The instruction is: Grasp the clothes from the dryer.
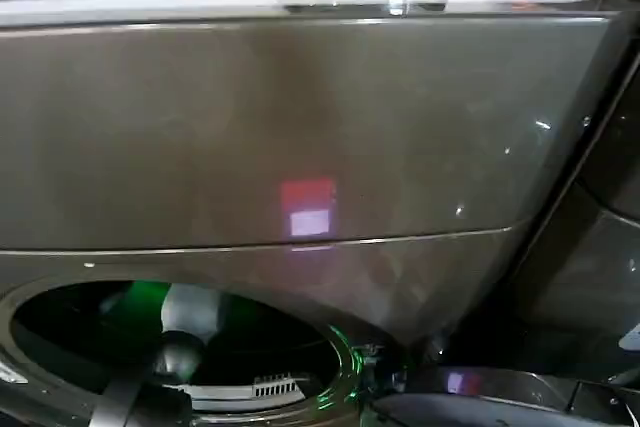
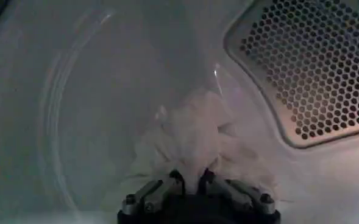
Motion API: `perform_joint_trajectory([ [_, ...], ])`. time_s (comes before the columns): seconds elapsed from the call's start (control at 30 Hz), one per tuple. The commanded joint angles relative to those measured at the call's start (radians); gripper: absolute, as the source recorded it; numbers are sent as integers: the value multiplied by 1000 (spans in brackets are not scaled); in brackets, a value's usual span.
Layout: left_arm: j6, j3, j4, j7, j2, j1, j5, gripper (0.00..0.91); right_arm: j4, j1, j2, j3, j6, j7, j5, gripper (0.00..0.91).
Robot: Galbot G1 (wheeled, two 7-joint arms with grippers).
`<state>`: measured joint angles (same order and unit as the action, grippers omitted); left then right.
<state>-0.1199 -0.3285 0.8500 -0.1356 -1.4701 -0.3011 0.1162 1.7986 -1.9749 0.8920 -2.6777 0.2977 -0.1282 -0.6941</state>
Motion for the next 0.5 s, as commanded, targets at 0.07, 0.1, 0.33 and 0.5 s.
perform_joint_trajectory([
  [0.07,-1,-1,9,-4,1,-8,-2,0,6,-4,1,-12,13,-9,-4,907],
  [0.1,-1,-1,8,-4,1,-8,-1,0,5,-4,1,-12,14,-10,-4,907],
  [0.33,-1,4,8,-1,-4,0,-3,0,6,-5,1,-16,17,-16,-4,907],
  [0.5,-3,3,7,2,-8,2,-6,0,6,-4,1,-18,19,-20,-3,907],
])
